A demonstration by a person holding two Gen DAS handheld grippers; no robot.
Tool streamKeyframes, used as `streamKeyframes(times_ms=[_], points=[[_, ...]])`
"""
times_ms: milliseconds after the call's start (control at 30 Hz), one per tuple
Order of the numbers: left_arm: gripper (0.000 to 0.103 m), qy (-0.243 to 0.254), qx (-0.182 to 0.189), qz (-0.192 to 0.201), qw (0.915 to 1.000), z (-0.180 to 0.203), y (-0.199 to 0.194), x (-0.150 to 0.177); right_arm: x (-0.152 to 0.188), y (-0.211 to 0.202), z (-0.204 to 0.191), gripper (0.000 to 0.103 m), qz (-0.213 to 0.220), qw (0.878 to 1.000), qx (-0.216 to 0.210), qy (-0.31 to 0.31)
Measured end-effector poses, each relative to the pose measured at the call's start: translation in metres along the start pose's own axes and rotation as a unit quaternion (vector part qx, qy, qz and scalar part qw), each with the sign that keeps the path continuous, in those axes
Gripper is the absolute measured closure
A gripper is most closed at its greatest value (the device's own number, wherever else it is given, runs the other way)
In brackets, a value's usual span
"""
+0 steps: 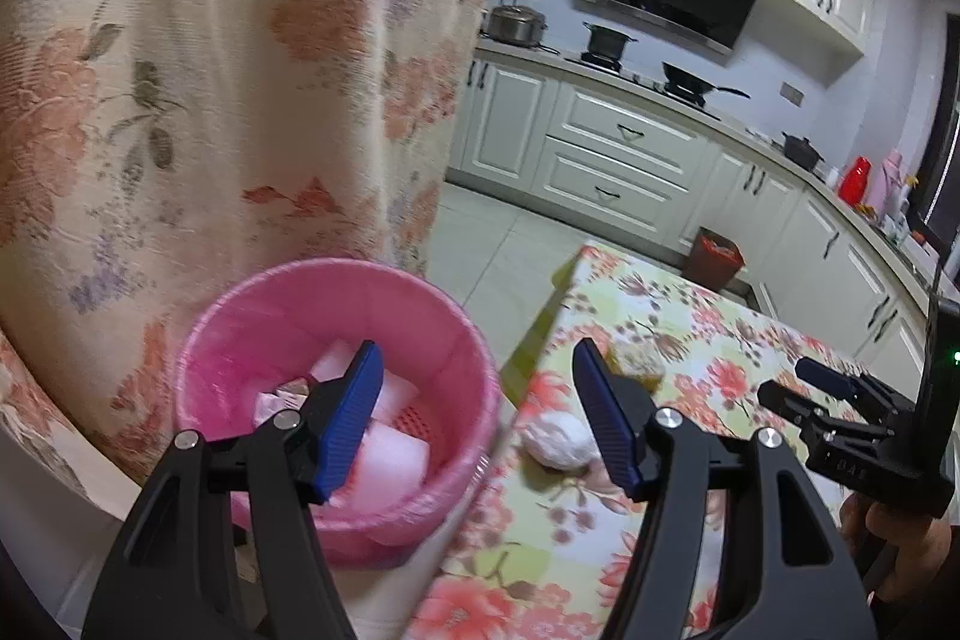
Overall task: Collect trash
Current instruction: 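Move both open tools back over the table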
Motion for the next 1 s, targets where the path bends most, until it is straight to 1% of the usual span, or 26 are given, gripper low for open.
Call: streamKeyframes(times_ms=[333, 533, 667, 1000], points=[[0.04, 0.028, 0.024, -0.028, 0.9989, 0.048, 0.025, 0.024, 0.022, -0.003, 0.044, 0.03, -0.007, 1.0, 0.016, 0.023], [0.04, 0.037, 0.033, -0.047, 0.9976, 0.068, 0.044, 0.038, 0.033, -0.001, 0.061, 0.028, -0.014, 0.999, 0.023, 0.032], [0.04, 0.042, 0.037, -0.062, 0.9965, 0.076, 0.059, 0.049, 0.04, 0.002, 0.07, 0.027, -0.019, 0.999, 0.025, 0.037], [0.04, 0.043, 0.03, -0.106, 0.993, 0.073, 0.102, 0.077, 0.05, 0.016, 0.086, 0.022, -0.032, 0.998, 0.029, 0.046]])
Point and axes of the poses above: each gripper's, at about its wrist camera, not at the fingertips, and y roughly the way its jaws point, z to its right, x to its underside, the point moved 9 cm from there along y, roughly the way its jaws point, and after that the axes turned 13 degrees about x, right-handed, at the moved point
